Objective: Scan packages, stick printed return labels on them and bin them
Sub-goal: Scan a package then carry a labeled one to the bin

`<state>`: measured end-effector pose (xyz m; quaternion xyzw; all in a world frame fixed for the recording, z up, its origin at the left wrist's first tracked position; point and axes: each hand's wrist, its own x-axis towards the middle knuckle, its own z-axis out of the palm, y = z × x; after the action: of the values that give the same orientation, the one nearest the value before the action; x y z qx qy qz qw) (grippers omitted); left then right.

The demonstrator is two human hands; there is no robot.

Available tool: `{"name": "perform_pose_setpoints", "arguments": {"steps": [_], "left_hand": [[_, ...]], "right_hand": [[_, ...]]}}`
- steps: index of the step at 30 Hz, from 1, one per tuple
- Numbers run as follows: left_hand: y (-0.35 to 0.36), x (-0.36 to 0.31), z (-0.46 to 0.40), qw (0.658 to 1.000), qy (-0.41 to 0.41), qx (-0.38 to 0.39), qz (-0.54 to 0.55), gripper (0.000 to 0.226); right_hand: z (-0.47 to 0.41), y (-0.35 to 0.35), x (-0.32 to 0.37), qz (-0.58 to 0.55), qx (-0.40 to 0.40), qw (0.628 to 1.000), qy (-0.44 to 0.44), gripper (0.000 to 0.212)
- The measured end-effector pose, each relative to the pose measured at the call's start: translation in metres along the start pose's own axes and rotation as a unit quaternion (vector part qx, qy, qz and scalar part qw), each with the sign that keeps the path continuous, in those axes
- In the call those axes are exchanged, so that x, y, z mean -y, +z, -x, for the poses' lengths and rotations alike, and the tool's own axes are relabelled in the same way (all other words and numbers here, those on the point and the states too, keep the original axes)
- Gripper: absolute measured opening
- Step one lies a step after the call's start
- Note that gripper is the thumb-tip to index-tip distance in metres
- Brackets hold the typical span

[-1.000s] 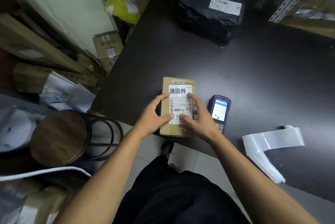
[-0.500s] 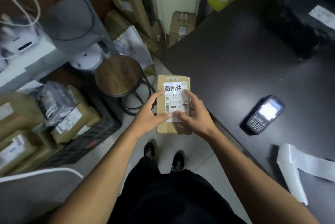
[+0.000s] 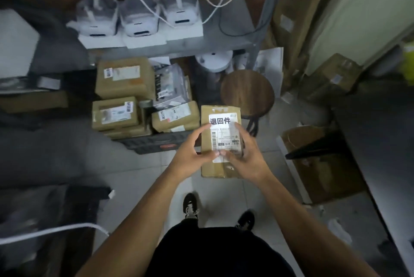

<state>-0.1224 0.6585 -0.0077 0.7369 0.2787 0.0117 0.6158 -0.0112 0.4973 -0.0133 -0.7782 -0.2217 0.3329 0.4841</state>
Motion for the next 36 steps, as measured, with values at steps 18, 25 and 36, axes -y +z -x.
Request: {"name": "perform_pose_setpoints", "arguments": {"steps": [18,25,36], "left_hand": [[-0.166,0.055,-0.042,0.96,-0.097,-0.137,0.225,0.048],[-0.129,0.087,-0.097,0.873,-0.144,-0.366,0.288,0.043],[-0.118,0.174,-0.178,0.908,-0.208,-0.344,0.117,0.048]], "right_hand": [[-0.129,0.077,0.08,0.058,0.179,0.981,0.055,0.069],[-0.192,0.096,0.032,0.035,0.141,0.985,0.093,0.088],[-0.316,0.136,-0.052,0.098,0.2,0.969,0.107,0.07]]}}
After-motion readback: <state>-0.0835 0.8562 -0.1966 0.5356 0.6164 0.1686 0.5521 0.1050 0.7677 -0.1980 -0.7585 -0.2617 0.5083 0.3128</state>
